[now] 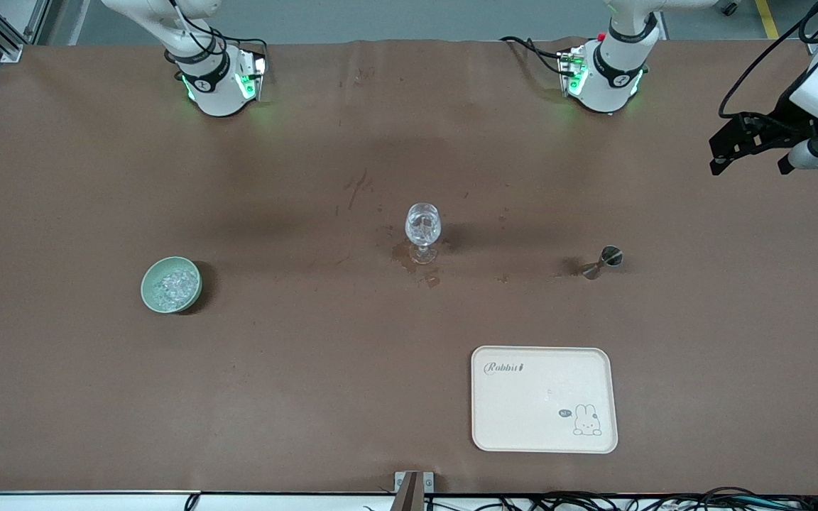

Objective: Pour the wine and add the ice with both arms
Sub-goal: 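Move the right gripper toward the ice bowl while the left gripper reaches the jigger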

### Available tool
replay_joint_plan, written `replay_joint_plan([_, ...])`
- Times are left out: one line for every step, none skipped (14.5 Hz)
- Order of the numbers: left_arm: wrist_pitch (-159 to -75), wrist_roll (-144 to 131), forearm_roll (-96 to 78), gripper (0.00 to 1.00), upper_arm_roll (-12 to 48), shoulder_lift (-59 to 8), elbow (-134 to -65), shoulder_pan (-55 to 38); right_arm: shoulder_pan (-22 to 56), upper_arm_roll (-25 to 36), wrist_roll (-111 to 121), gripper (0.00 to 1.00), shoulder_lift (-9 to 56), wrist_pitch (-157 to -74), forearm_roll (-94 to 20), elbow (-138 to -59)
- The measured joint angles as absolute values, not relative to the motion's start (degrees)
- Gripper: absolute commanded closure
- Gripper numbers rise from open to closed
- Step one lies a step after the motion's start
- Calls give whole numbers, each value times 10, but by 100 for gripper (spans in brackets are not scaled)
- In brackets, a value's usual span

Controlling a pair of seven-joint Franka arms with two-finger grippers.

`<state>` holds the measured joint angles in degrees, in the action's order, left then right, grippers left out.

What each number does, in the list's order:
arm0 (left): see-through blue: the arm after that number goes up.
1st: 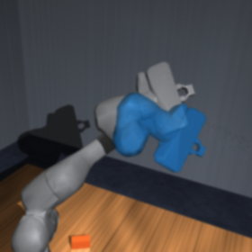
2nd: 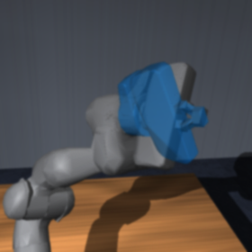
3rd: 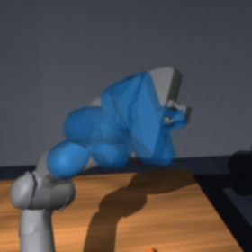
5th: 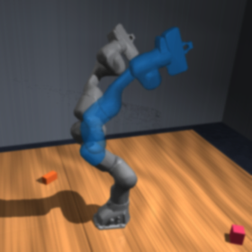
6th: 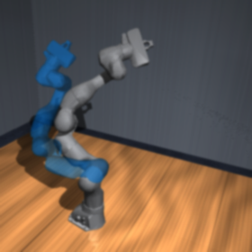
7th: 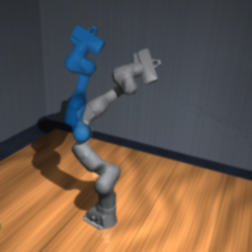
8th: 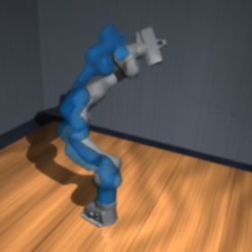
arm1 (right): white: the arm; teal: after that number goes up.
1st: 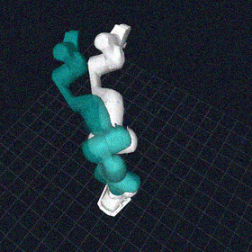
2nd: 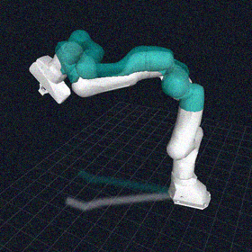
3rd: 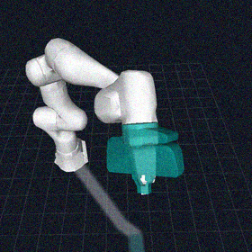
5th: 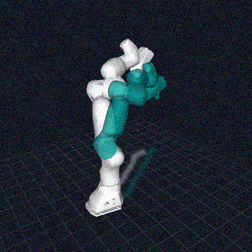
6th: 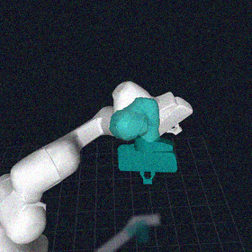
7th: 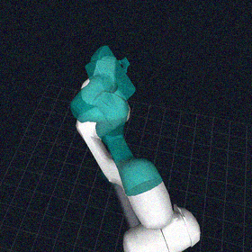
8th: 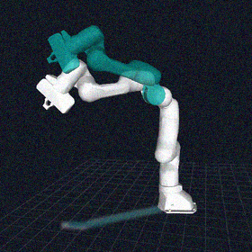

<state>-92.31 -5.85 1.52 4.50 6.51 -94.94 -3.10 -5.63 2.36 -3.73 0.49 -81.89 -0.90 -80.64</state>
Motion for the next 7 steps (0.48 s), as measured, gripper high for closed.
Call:
replay_joint_plan([-923, -58, 15, 0, 45, 65, -949, -31, -56, 24, -37, 0, 5, -819, -9, -806])
replay_joint_plan([-922, -58, 15, 0, 45, 65, -949, -31, -56, 24, -37, 0, 5, -819, -9, -806])
replay_joint_plan([-922, -58, 15, 0, 45, 65, -949, -31, -56, 24, -37, 0, 5, -819, -9, -806])
replay_joint_plan([-922, -58, 15, 0, 45, 65, -948, -30, -56, 24, -37, 0, 5, -819, -9, -806])
replay_joint_plan([-922, -58, 15, 0, 44, 64, -944, -30, -56, 24, -37, 0, 5, -819, -9, -806])
replay_joint_plan([-922, -58, 15, 0, 43, 60, -938, -29, -56, 24, -37, 0, 5, -819, -9, -806])
replay_joint_plan([-922, -58, 15, 0, 42, 54, -931, -28, -57, 24, -37, 0, 5, -819, -9, -806])
